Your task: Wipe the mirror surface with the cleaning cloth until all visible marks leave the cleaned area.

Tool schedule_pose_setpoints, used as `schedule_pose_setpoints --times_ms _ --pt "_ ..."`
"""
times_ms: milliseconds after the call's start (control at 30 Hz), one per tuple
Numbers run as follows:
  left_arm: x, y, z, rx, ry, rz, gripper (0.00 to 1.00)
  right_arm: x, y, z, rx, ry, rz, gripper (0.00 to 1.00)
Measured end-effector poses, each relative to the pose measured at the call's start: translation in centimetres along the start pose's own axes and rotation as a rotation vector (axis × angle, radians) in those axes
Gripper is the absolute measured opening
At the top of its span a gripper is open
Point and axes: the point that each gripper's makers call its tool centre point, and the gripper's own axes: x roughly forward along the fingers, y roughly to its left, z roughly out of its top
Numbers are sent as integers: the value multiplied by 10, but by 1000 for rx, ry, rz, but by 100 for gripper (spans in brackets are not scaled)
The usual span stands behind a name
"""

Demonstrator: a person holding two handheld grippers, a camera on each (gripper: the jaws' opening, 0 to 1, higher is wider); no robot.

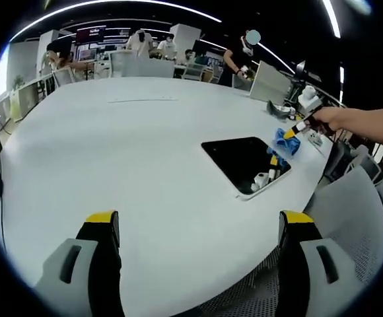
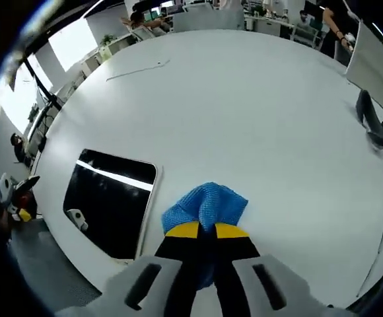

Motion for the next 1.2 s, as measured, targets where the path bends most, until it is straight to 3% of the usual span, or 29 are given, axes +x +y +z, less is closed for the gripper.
schedule_pose_setpoints --times_ms 167,400,567,967,1200 --pt "0 -1 1 -3 -3 -5 99 -9 5 18 22 -30 16 1" --pt "0 -2 1 -2 -1 -9 99 -6 30 39 43 -43 69 1" --pt "0 0 1 0 -6 -6 99 7 44 43 2 -16 68 1" --pt "0 -3 4 18 -15 -14 99 35 74 50 41 22 100 1" --pt "1 -2 3 19 -12 -14 99 54 89 40 29 50 101 2"
